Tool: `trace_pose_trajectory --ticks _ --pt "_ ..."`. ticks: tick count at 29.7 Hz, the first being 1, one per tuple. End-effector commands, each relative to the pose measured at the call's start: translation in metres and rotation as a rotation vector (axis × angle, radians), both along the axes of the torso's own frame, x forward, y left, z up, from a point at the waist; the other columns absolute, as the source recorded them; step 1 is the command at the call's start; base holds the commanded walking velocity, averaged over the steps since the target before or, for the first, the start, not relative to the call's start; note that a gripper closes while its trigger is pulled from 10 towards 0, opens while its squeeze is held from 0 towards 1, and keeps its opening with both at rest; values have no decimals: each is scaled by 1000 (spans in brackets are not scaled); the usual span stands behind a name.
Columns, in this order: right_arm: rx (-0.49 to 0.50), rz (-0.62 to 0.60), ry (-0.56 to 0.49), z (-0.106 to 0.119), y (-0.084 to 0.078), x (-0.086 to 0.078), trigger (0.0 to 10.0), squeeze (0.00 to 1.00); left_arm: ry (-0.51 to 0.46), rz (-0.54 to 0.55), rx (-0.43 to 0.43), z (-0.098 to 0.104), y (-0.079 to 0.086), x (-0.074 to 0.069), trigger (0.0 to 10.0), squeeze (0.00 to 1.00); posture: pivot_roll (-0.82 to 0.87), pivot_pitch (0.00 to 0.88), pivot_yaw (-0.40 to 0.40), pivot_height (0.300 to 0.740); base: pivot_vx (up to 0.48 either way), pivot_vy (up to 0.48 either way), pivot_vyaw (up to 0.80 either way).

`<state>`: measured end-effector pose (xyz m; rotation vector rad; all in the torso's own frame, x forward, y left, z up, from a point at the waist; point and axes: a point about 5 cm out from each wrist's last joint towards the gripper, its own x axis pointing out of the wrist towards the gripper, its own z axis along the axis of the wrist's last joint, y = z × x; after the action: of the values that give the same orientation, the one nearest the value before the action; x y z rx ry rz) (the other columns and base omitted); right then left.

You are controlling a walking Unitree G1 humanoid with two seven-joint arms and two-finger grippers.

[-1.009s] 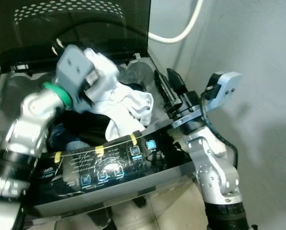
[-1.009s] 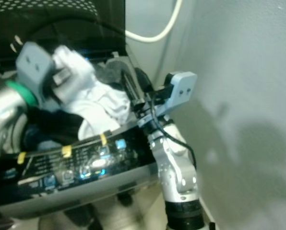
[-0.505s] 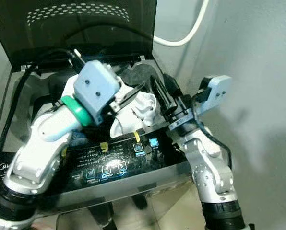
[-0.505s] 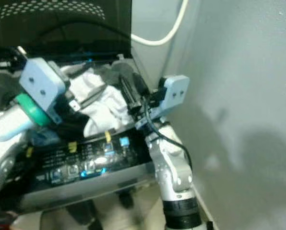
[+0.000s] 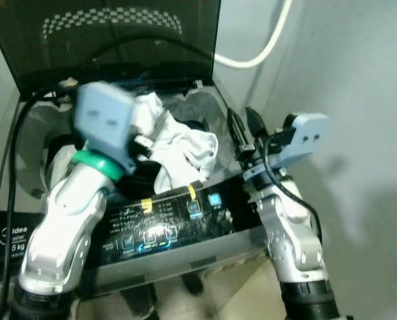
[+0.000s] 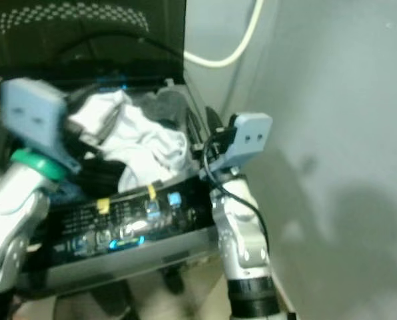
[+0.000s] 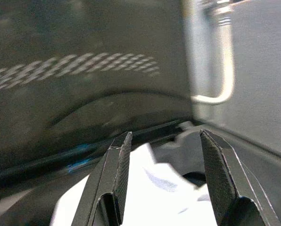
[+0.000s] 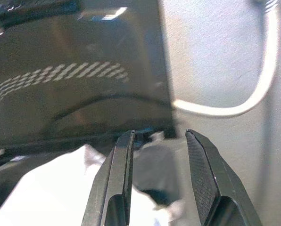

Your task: Clothes washing

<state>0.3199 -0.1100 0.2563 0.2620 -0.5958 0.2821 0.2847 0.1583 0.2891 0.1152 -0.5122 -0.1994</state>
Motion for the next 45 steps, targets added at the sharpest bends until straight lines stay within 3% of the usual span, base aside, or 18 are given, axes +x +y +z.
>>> trace_pose_trajectory --ticks 1,11,25,28,45 --pt "9 -45 -32 5 -5 3 10000 0 2 25 -32 -2 5 1 10000 0 149 0 -11 740 0 0 0" --pt "18 -69 -90 22 -1 16 10000 0 -58 94 -55 13 19 9 10000 0 160 0 -36 740 0 0 0" --pt "50 -93 -23 9 -3 23 10000 0 -26 101 -41 6 18 14 10000 0 152 0 -16 740 0 0 0" --pt "63 -137 36 3 -10 28 10000 0 -21 103 -38 5 18 16 10000 0 142 0 -18 740 0 0 500" --pt "62 -164 38 3 -18 29 10000 0 -5 109 -35 0 17 19 10000 0 129 0 -17 740 0 0 763"
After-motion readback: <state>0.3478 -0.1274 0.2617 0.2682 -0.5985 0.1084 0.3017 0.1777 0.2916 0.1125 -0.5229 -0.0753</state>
